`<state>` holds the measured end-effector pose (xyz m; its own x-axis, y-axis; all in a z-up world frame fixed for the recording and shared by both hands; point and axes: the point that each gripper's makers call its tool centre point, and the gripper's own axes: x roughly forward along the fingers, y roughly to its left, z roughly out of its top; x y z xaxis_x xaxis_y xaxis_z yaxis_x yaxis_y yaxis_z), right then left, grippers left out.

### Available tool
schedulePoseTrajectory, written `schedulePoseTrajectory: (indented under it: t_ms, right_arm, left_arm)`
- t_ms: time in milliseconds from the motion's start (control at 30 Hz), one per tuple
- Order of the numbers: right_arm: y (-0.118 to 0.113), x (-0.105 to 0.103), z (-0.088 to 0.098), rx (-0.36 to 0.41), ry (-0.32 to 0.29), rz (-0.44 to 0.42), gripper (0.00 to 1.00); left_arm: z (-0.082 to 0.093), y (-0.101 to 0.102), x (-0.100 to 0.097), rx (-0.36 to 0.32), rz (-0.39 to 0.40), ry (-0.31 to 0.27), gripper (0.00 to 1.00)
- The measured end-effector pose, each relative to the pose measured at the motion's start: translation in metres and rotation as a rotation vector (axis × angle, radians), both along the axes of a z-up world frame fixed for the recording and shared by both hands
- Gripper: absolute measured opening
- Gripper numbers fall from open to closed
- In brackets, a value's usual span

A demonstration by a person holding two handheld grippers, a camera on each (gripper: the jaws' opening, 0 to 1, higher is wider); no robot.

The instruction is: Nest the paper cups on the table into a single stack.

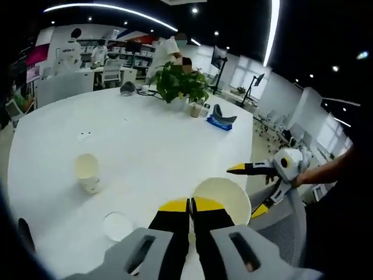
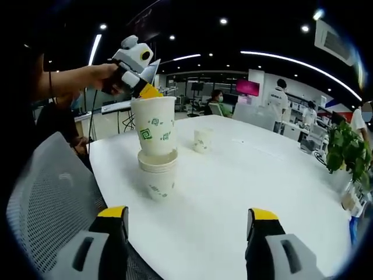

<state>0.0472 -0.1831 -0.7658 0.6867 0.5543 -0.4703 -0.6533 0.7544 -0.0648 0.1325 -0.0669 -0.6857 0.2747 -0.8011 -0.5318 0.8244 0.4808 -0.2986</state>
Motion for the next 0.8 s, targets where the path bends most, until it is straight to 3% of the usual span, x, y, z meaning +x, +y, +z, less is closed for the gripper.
schedulePoseTrajectory:
  t_ms: [533,800]
  right_arm:
    - [0.0,-0.001,-0.002,0.0,0.007,0.005,0.83]
    - [0.0,-0.001,-0.002,0.0,0.005,0.002,0.82]
  left_arm:
    - [-0.04,-0.008,0.006,0.061,0.007,0.001,0.0]
    - [-0.056,-0.007,0.004,0.121,0.002,-0.047,0.0]
